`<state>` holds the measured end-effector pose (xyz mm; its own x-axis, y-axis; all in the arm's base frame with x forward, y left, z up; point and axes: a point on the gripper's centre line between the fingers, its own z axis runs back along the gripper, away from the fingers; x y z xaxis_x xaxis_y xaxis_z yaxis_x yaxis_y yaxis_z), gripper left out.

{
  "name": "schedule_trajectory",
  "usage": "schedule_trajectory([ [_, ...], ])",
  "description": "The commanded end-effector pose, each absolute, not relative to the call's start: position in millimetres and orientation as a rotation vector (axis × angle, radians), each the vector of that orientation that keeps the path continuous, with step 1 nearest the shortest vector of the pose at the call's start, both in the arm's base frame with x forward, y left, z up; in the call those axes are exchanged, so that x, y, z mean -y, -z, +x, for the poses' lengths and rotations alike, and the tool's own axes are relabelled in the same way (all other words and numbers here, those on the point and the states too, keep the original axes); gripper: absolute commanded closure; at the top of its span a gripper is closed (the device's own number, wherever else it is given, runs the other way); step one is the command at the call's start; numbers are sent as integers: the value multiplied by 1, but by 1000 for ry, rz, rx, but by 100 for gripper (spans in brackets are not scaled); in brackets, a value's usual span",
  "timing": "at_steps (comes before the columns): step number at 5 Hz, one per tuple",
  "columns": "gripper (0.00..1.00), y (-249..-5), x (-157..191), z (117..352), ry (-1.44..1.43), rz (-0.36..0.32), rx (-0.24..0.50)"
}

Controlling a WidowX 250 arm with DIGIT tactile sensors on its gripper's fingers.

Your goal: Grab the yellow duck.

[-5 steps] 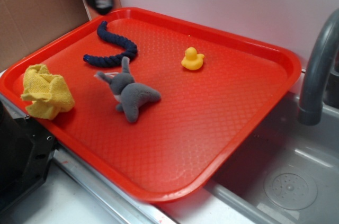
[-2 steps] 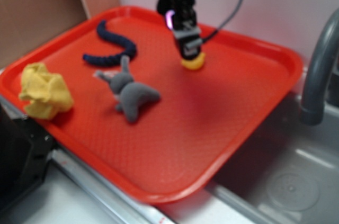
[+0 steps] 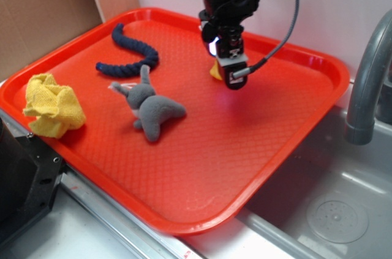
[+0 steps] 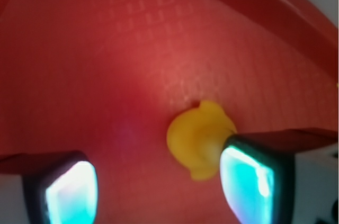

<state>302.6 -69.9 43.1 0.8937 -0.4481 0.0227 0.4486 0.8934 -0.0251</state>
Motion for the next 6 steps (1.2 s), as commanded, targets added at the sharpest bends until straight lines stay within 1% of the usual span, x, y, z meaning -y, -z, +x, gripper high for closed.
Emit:
schedule_trajectory([
  [1,0,-32,45,322,405,5,-24],
  [2,0,-22,25,317,371,18,-69],
  [3,100,-20,22,314,335,6,-62],
  [4,100,-18,30,316,385,14,-70],
  [5,100,-24,33,315,386,15,-69],
  [6,100,-52,32,305,391,20,-42],
])
